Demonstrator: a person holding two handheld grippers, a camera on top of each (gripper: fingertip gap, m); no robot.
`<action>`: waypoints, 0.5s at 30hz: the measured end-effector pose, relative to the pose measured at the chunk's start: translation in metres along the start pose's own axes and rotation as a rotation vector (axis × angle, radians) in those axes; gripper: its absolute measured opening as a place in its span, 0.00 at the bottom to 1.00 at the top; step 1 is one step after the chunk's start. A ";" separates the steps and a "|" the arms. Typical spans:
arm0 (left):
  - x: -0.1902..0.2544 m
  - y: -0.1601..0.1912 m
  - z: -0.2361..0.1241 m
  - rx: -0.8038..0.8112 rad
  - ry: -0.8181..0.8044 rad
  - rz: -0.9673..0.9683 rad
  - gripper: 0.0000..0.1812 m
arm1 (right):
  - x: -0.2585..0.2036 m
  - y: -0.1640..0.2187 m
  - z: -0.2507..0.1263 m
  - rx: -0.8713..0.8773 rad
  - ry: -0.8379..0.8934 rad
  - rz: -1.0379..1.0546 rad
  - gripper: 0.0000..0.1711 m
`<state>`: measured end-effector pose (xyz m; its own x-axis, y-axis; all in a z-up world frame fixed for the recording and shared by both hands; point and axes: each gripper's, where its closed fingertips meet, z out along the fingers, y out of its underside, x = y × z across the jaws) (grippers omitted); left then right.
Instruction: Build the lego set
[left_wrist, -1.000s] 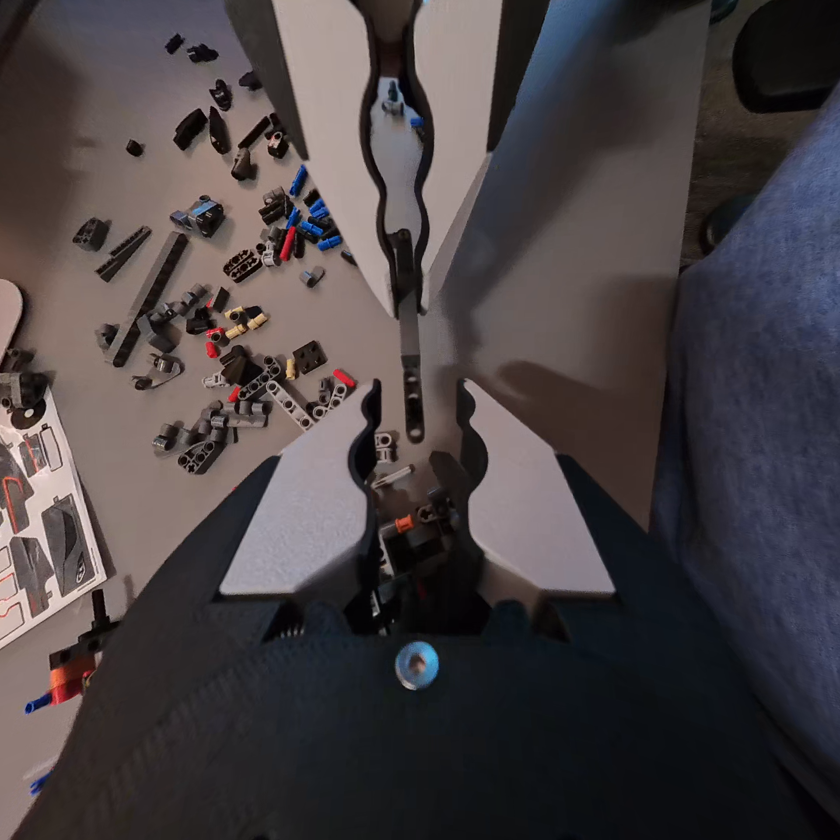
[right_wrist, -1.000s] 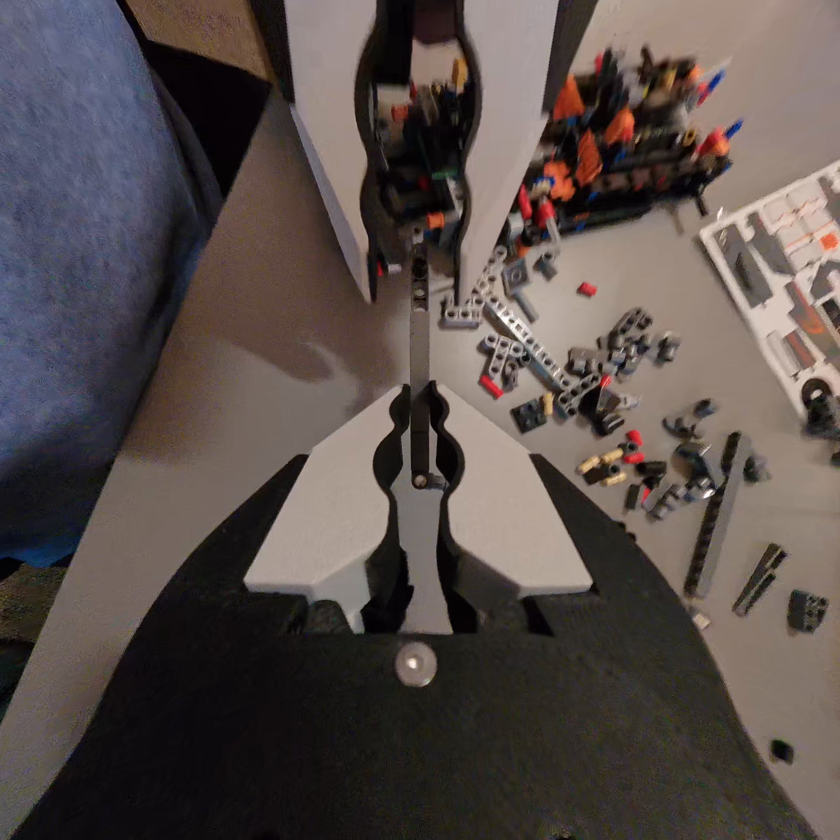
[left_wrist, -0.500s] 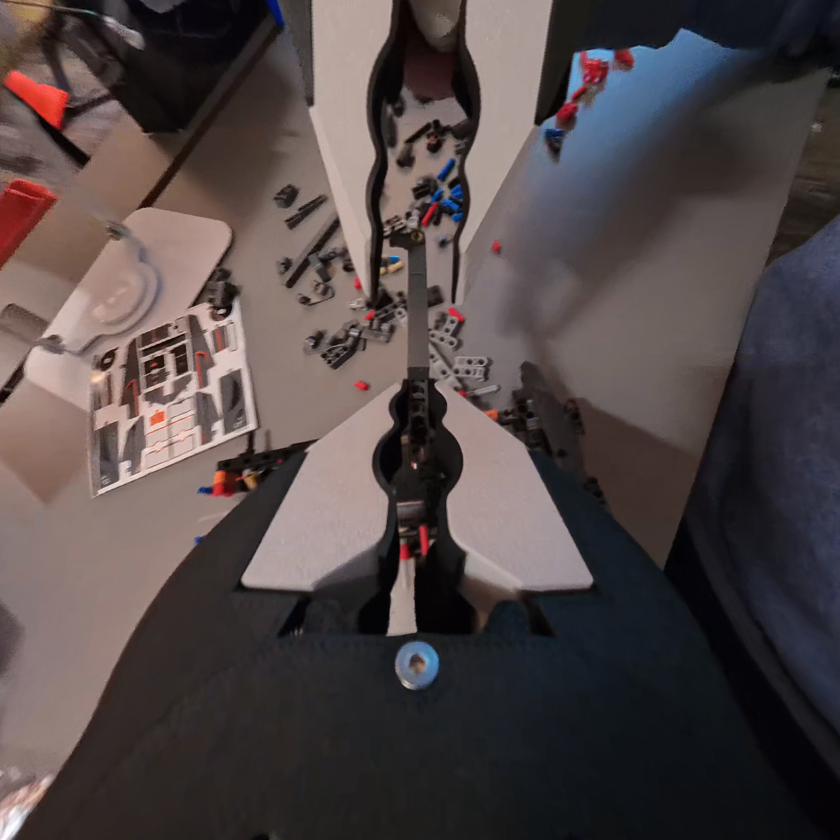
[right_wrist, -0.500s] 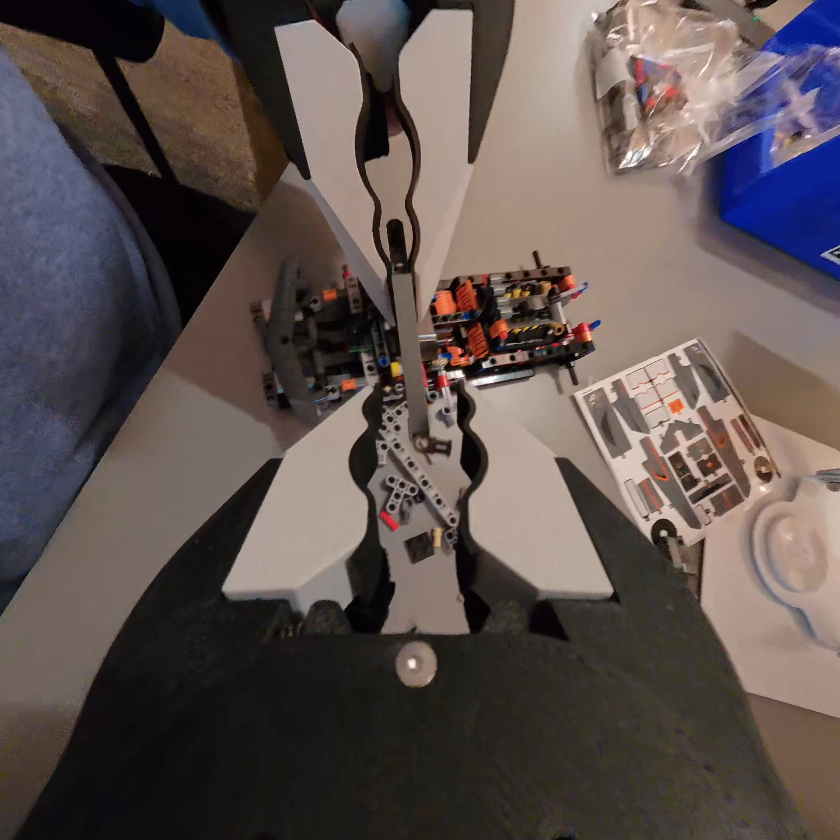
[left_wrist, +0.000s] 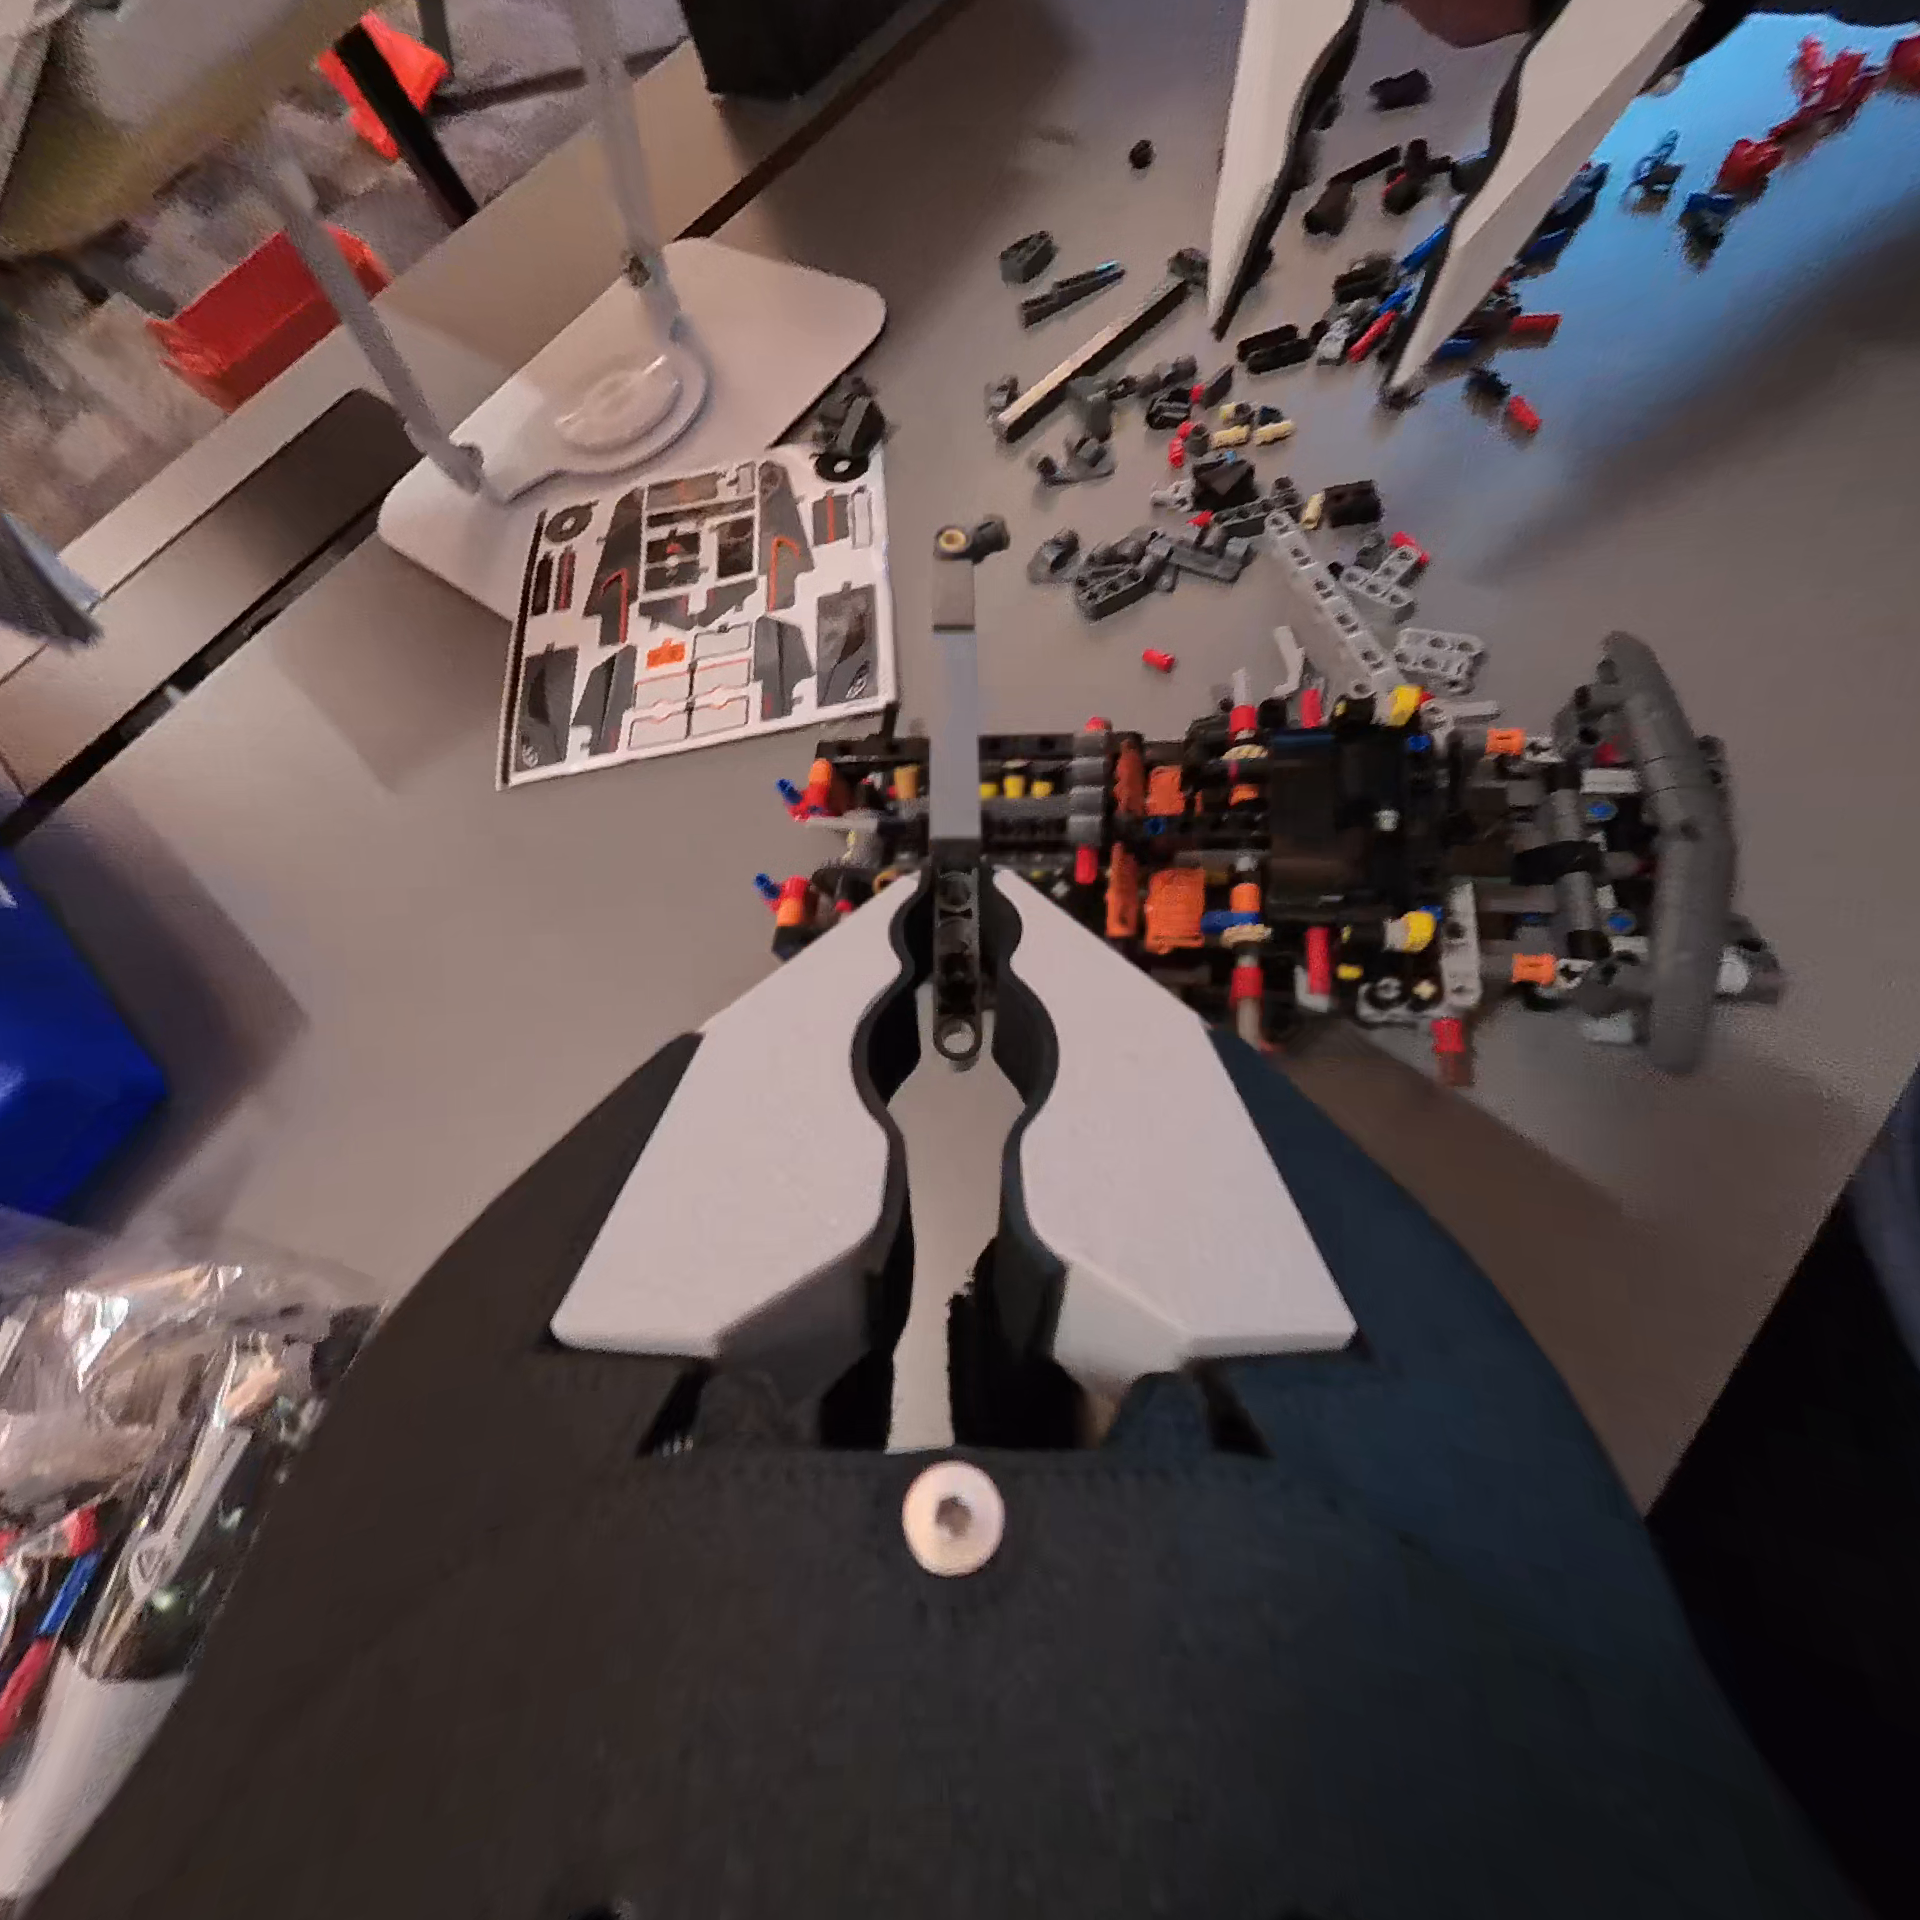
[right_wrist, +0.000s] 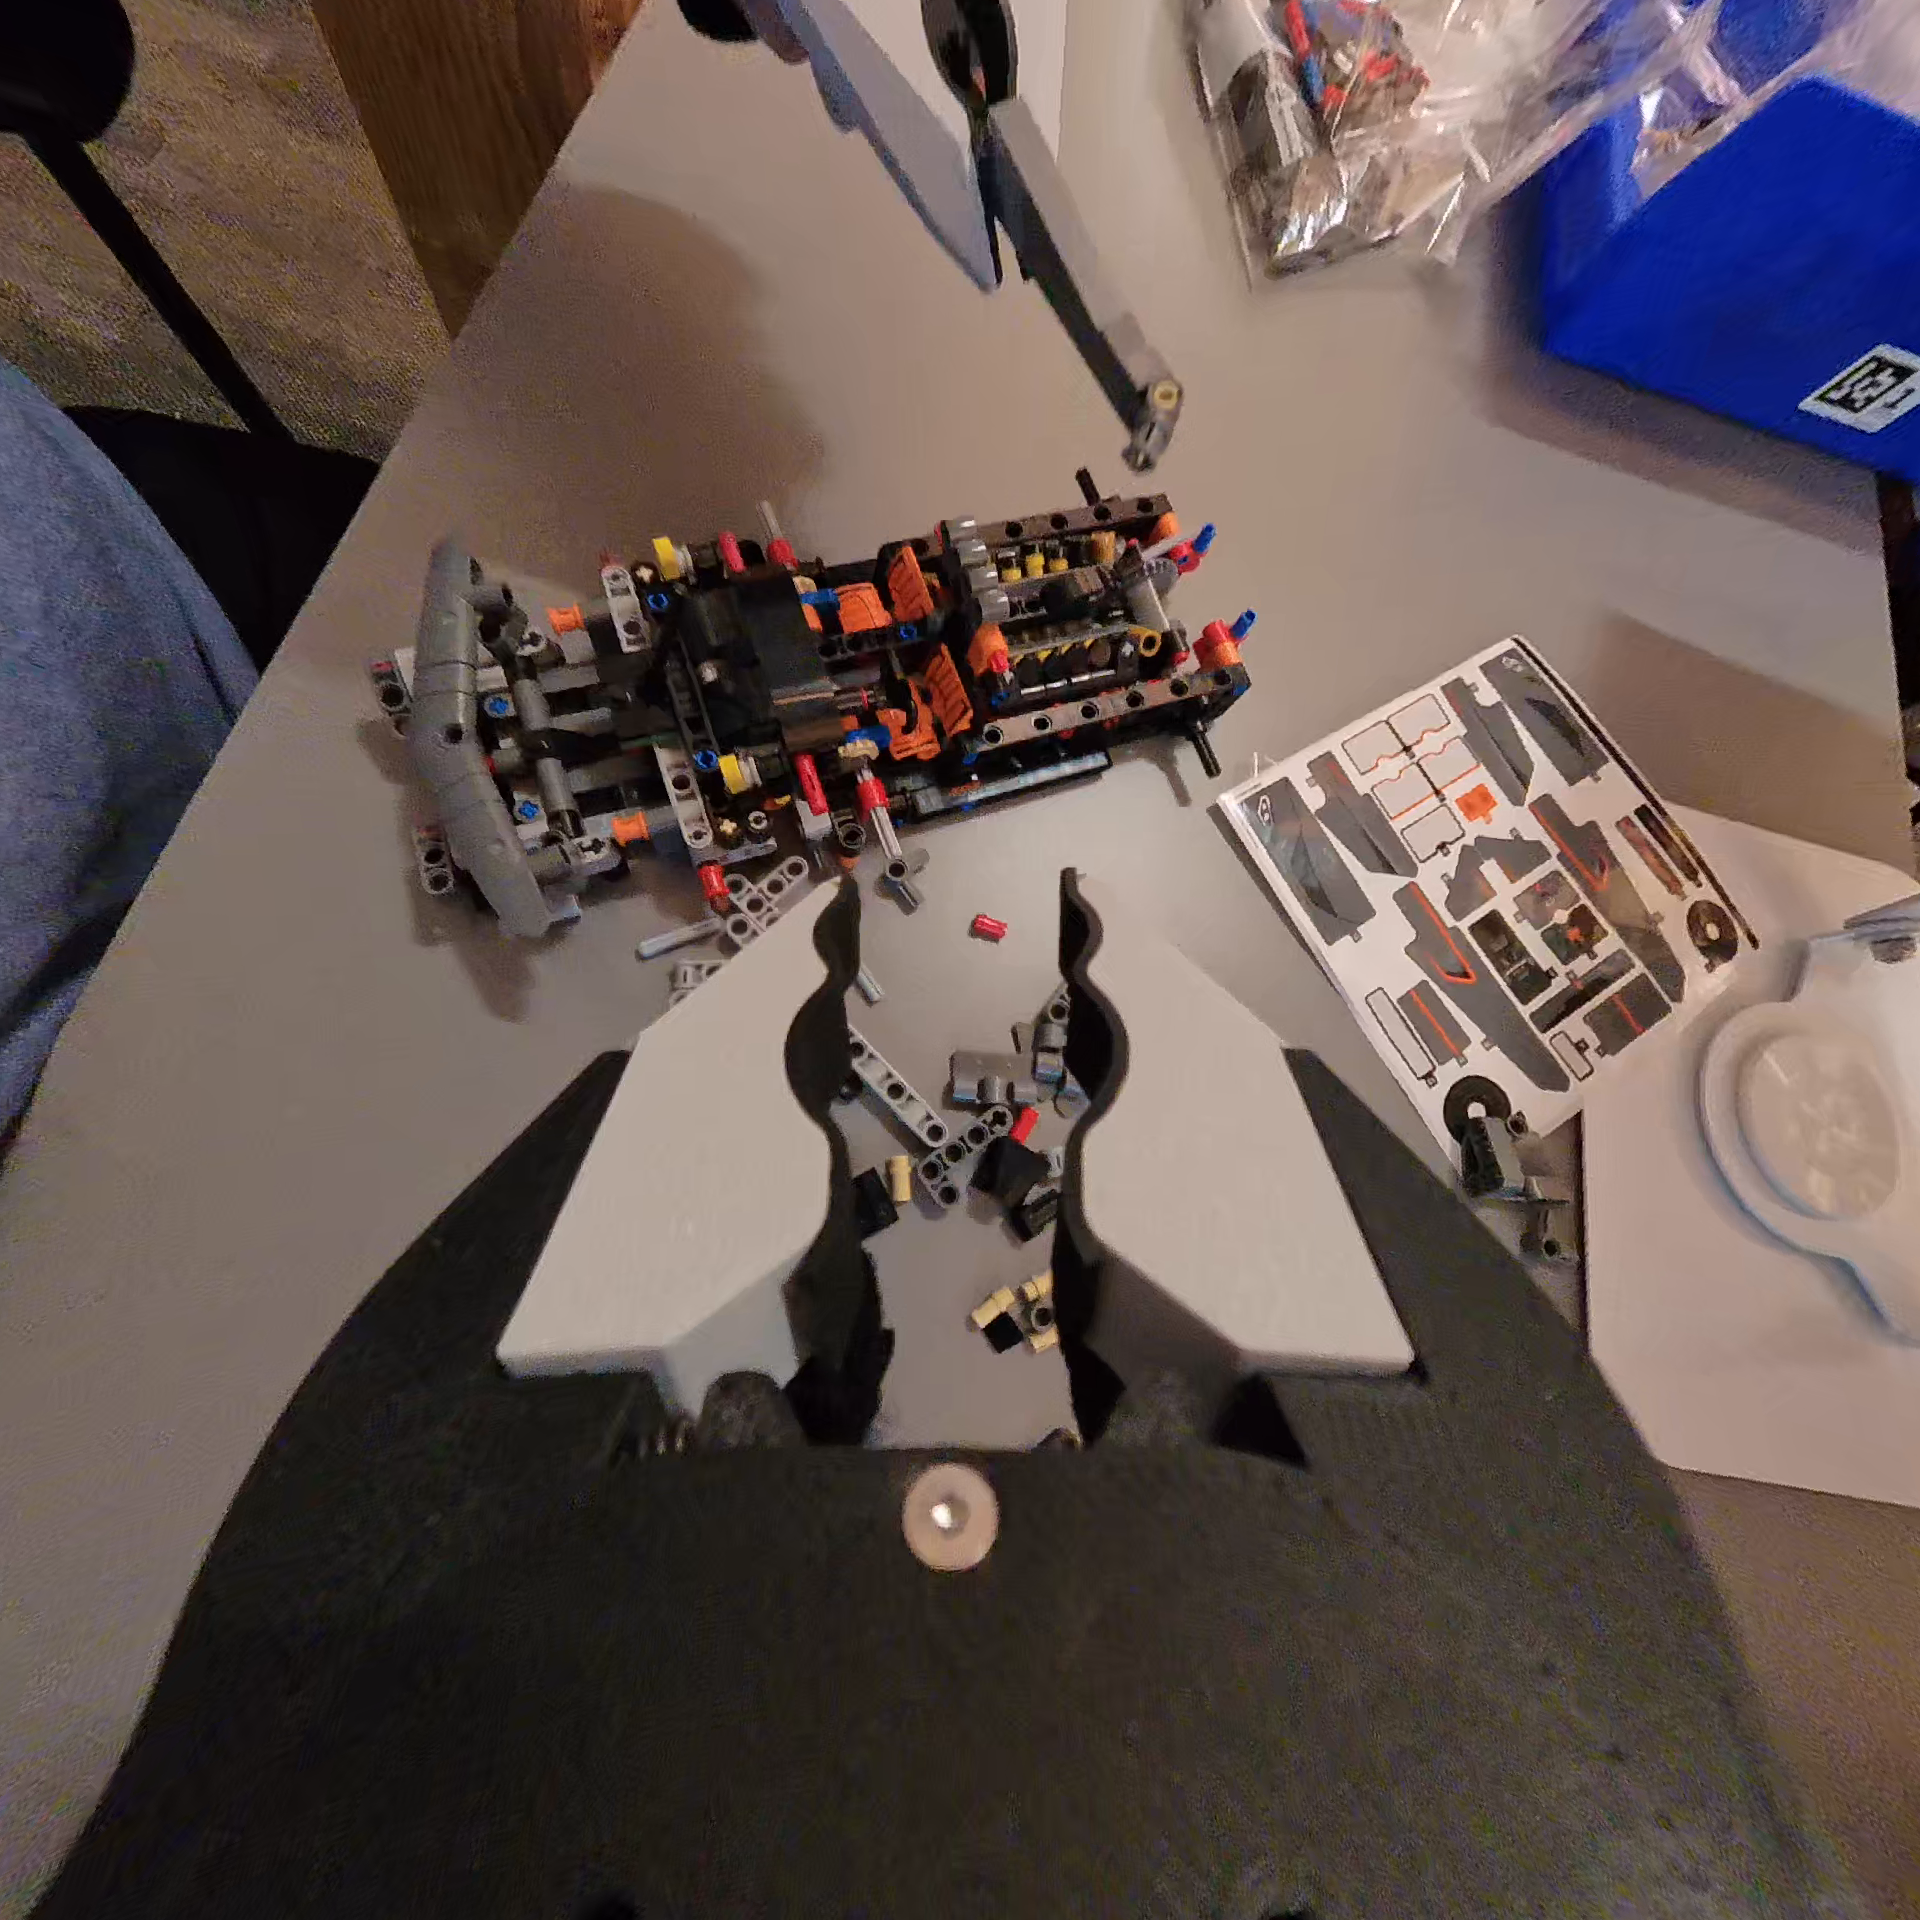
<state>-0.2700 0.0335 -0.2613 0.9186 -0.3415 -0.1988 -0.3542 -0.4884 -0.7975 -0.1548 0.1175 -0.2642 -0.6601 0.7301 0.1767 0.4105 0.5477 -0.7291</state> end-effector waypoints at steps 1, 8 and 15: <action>-0.005 0.006 -0.001 -0.008 -0.013 -0.009 0.02 | 0.001 0.002 0.001 -0.003 -0.003 0.003 0.21; -0.030 0.067 -0.011 -0.108 -0.073 -0.132 0.02 | 0.007 0.013 0.005 -0.017 -0.016 0.015 0.20; -0.038 0.111 -0.011 -0.170 -0.088 -0.235 0.02 | 0.006 0.022 0.014 -0.037 -0.048 0.021 0.20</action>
<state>-0.3461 -0.0168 -0.3363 0.9879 -0.1358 -0.0744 -0.1473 -0.6759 -0.7221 -0.1585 0.1282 -0.2879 -0.6803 0.7215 0.1289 0.4471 0.5479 -0.7071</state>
